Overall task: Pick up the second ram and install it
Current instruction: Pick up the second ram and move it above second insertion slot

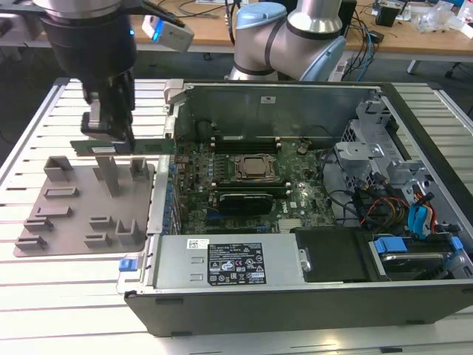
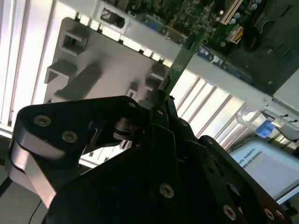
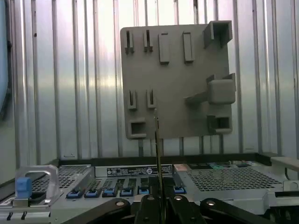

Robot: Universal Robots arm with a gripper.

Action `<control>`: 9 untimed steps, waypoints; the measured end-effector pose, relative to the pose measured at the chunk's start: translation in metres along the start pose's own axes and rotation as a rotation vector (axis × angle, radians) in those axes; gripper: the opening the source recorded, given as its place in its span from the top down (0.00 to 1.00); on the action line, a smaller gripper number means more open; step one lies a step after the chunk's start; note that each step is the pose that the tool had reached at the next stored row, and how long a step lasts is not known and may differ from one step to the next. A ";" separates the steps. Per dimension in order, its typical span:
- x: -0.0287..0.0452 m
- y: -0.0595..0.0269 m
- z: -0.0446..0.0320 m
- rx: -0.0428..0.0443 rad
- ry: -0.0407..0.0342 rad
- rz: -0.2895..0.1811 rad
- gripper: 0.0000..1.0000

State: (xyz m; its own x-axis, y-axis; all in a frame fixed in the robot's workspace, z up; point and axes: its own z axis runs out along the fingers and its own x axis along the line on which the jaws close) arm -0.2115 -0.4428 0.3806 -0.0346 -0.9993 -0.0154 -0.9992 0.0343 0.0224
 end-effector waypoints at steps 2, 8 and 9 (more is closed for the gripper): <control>-0.0007 -0.0191 -0.0002 -0.0016 0.0000 0.000 0.86; -0.0020 -0.0599 -0.0006 -0.0057 0.0001 0.000 0.86; -0.0023 -0.0661 -0.0006 -0.0065 -0.0001 0.000 0.86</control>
State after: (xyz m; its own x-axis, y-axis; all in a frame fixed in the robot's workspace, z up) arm -0.1454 -0.4429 0.3798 -0.0346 -0.9993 -0.0154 -0.9990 0.0342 0.0289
